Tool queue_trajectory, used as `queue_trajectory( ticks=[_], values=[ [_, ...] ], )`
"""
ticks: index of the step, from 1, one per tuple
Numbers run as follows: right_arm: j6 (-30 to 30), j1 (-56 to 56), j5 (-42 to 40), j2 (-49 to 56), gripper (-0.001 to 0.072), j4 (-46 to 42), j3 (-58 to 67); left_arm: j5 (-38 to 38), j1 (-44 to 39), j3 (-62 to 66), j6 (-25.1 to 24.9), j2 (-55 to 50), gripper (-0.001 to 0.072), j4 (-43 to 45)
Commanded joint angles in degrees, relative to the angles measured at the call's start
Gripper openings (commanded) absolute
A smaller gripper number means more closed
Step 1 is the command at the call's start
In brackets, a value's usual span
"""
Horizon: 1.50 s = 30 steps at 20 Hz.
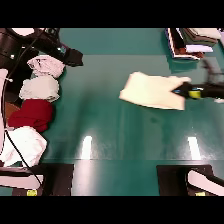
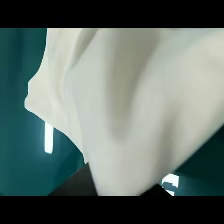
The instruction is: Fold the shirts.
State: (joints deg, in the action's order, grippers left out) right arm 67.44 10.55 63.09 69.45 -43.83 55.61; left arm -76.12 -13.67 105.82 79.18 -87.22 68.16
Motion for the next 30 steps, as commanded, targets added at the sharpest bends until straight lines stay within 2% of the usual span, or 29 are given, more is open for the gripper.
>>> queue_trajectory(
  ticks=[1,4,7,9,13,15,16,17,18,19,22,24,28,29,30],
  values=[
    [1.0,22.1,-1.0,-10.4,0.0012,-4.4,-6.3,3.2,-3.2,0.0,-0.1,0.0,0.0023,0.0],
    [1.0,38.5,-3.6,-12.8,0.0012,-4.4,-8.1,4.4,-5.1,0.0,-0.1,0.0,0.0023,0.0],
    [1.0,48.1,-4.7,-10.7,0.0012,-4.4,-8.2,4.6,-5.5,0.0,-0.1,0.0,0.0023,0.1],
    [1.0,50.0,-4.3,-8.1,0.0012,-6.8,-8.1,4.5,-5.5,0.0,-0.1,0.0,0.0023,0.1],
    [1.4,50.1,-2.3,-4.4,0.0013,-17.6,-5.2,4.5,-5.5,0.0,-0.1,0.0,0.0023,0.1],
    [4.7,50.1,0.7,-2.7,0.002,-24.1,-0.1,4.5,-5.5,0.0,-0.1,0.0,0.0023,0.2],
    [6.1,50.0,2.6,-1.9,0.0055,-27.2,2.8,4.5,-5.5,0.0,-0.1,0.0,0.0024,0.2],
    [6.7,50.0,5.0,-0.9,0.0279,-30.0,6.1,4.5,-5.5,0.0,-0.1,0.0,0.0023,0.2],
    [6.7,50.1,6.8,-0.1,0.0457,-32.0,9.0,4.5,-5.5,0.0,-0.1,0.0,0.0023,0.3],
    [6.7,50.1,8.9,0.7,0.0526,-33.5,12.1,4.5,-5.5,0.0,-0.1,0.0,0.0023,0.3],
    [7.4,49.9,13.7,1.8,0.0526,-34.1,19.2,4.5,-5.5,0.0,-0.1,0.0,0.0023,0.3],
    [10.9,48.7,14.0,1.8,0.0523,-32.8,22.4,4.6,-5.5,0.0,-0.1,0.0,0.0023,0.4],
    [11.4,40.3,18.4,1.7,0.052,-15.2,23.5,6.1,-5.5,0.0,-0.1,0.0,0.0024,0.4],
    [11.4,36.3,20.3,1.3,0.0481,-10.4,22.2,6.2,-5.5,0.0,-0.1,0.0,0.0024,0.4],
    [11.3,32.0,21.2,0.7,0.0394,-7.8,20.4,6.3,-5.5,0.0,-0.1,0.0,0.0024,0.3]
  ],
)
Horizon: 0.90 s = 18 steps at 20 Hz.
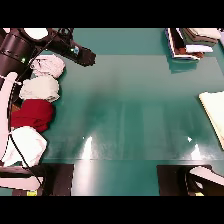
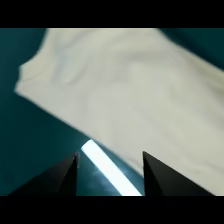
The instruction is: Fold the shirts.
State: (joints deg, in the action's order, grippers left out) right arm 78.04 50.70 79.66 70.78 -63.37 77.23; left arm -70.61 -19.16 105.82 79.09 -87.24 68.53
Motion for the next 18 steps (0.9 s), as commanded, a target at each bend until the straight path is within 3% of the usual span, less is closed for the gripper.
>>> queue_trajectory(
  ticks=[1,2,3,4,5,11,18],
  values=[
    [0.6,-13.3,4.4,-1.4,0.0335,12.7,-3.3,1.4,0.0,0.0,0.0,0.0,0.0024,0.0],
    [0.3,-18.1,3.7,-2.2,0.0284,12.6,-5.0,1.9,0.0,0.0,0.0,0.0,0.0024,0.0],
    [-0.2,-23.2,2.6,-2.9,0.0281,12.3,-6.7,2.5,0.0,0.0,0.0,0.0,0.0024,0.0],
    [-0.2,-28.1,1.5,-3.4,0.0201,12.3,-8.0,2.9,0.0,0.0,0.0,0.0,0.0024,0.0],
    [-0.2,-32.0,0.5,-4.0,0.0012,12.3,-8.9,3.0,0.0,0.0,0.0,0.0,0.0024,0.0],
    [-0.2,-49.3,-2.3,-7.0,0.0016,12.3,-10.6,3.0,0.0,0.0,0.0,0.0,0.0024,0.0],
    [-0.1,-54.5,-0.8,-7.7,0.0017,12.4,-10.6,3.0,0.0,0.0,0.0,0.0,0.0024,0.0]
  ],
)
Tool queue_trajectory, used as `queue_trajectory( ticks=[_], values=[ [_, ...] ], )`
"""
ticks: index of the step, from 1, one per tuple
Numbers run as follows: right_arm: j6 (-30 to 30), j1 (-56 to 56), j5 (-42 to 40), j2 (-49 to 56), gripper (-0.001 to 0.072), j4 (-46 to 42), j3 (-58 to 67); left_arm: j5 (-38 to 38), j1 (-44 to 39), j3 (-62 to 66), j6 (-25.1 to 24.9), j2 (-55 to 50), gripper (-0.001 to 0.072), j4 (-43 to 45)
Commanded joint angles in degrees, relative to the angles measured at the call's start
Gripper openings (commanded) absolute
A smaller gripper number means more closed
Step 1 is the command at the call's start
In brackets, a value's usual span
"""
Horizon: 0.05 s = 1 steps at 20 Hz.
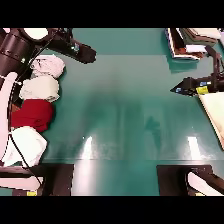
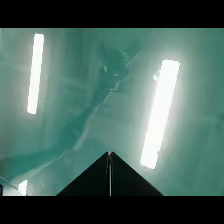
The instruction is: Fold the shirts.
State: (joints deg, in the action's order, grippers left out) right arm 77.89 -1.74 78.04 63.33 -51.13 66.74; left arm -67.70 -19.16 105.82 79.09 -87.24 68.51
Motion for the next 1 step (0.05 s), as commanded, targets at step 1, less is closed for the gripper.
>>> queue_trajectory(
  ticks=[1],
  values=[
    [0.0,-2.1,1.3,-0.3,0.0016,0.3,-0.1,0.0,0.0,0.0,0.0,0.0,0.0024,0.0]
  ],
)
